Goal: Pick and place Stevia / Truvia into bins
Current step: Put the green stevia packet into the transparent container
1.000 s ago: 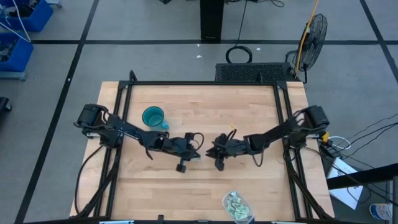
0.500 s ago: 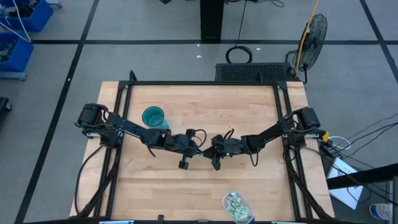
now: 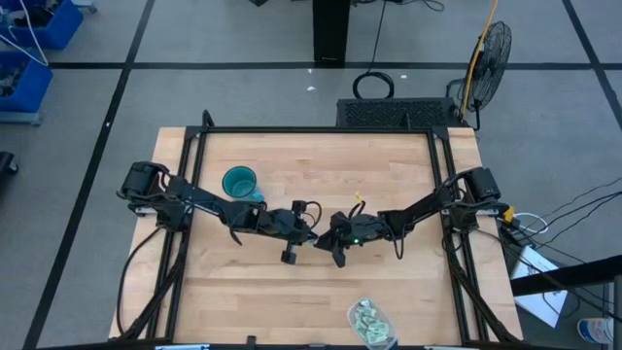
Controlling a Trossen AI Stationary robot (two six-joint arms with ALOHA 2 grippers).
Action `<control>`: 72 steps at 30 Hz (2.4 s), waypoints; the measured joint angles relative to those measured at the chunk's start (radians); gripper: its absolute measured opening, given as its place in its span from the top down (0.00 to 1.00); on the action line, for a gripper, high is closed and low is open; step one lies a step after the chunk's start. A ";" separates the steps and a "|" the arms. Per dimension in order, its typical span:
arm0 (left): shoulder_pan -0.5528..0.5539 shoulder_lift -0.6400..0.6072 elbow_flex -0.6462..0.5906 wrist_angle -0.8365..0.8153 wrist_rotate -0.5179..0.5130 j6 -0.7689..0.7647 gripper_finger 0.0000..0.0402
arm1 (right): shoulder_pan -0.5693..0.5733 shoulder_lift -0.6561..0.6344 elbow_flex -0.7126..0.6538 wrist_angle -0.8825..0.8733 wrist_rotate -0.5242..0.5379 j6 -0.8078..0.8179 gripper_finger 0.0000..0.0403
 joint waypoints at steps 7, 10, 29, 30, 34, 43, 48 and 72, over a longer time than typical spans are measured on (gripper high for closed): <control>0.001 -0.002 0.000 0.006 0.008 -0.004 0.99 | -0.011 0.001 -0.002 0.041 0.016 -0.030 0.83; 0.000 -0.003 0.000 0.006 0.009 -0.008 0.98 | -0.011 0.001 -0.002 0.044 0.015 -0.019 0.83; -0.043 -0.001 -0.002 0.068 0.038 -0.008 0.99 | -0.012 -0.020 -0.002 0.059 -0.121 0.053 0.83; -0.049 -0.002 -0.002 0.077 0.040 -0.009 0.99 | -0.011 -0.030 -0.002 0.058 -0.142 0.052 0.84; -0.075 -0.002 -0.001 0.137 0.042 -0.046 0.99 | 0.009 -0.092 -0.002 0.009 -0.187 0.030 0.86; -0.129 0.031 0.110 0.253 0.122 -0.098 1.00 | 0.098 -0.300 0.004 -0.218 -0.200 0.058 0.89; -0.159 0.179 0.361 0.164 0.174 -0.035 1.00 | 0.181 -0.421 0.001 -0.348 -0.242 0.167 0.88; -0.207 0.721 1.044 -0.165 0.192 -0.087 0.96 | 0.539 -0.674 0.001 -0.856 -0.035 0.163 0.88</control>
